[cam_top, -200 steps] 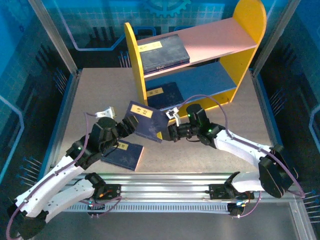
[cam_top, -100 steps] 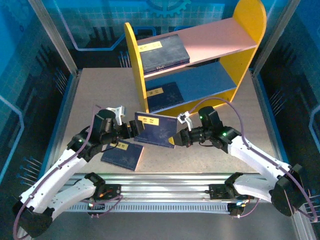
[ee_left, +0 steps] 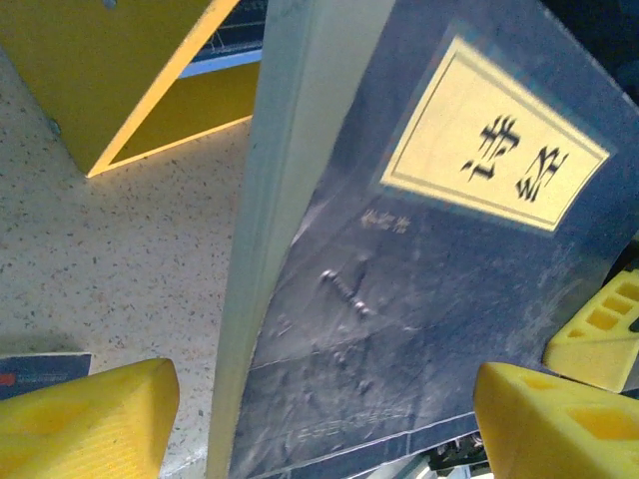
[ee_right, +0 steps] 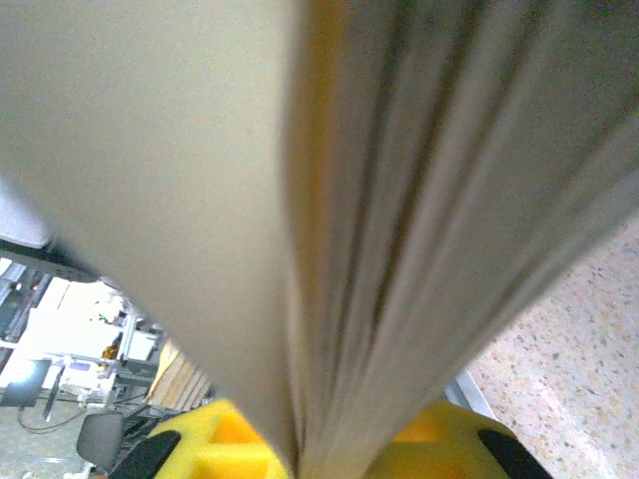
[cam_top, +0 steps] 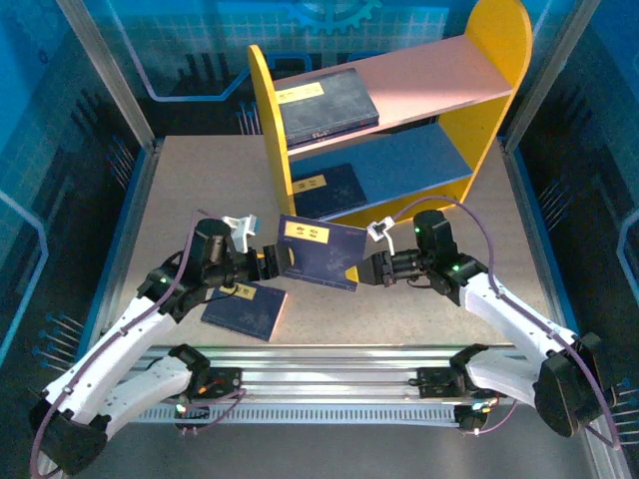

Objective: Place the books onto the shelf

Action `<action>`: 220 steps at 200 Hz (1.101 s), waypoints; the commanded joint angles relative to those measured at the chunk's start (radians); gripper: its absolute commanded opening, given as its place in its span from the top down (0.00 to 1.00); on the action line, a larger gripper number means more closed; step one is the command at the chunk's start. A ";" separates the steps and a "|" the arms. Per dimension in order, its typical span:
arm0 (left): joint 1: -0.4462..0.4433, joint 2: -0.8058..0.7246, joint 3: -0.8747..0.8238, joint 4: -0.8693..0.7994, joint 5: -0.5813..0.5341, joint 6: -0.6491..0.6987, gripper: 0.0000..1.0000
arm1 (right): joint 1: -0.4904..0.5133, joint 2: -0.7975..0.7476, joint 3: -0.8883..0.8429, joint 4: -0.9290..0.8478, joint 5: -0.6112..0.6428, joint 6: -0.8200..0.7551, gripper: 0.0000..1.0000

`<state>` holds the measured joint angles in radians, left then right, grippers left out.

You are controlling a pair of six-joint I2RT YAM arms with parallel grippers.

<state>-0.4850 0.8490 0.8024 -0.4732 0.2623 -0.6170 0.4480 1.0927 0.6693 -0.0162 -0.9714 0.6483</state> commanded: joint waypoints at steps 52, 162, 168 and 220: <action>0.017 -0.031 -0.024 0.087 0.117 0.037 0.23 | -0.025 0.022 -0.014 0.185 -0.130 0.087 0.84; 0.029 -0.049 -0.035 0.118 0.180 0.037 0.45 | -0.029 0.035 0.022 -0.018 -0.090 -0.045 0.84; 0.030 -0.048 -0.033 0.115 0.177 0.039 0.48 | -0.029 0.036 0.023 -0.027 -0.089 -0.051 0.84; 0.033 -0.047 -0.029 0.104 0.165 0.042 0.66 | -0.032 0.047 0.035 -0.051 -0.083 -0.070 0.82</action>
<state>-0.4599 0.8158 0.7692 -0.3828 0.4156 -0.5930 0.4294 1.1332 0.6674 -0.0353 -1.0527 0.6128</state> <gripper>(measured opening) 0.367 0.172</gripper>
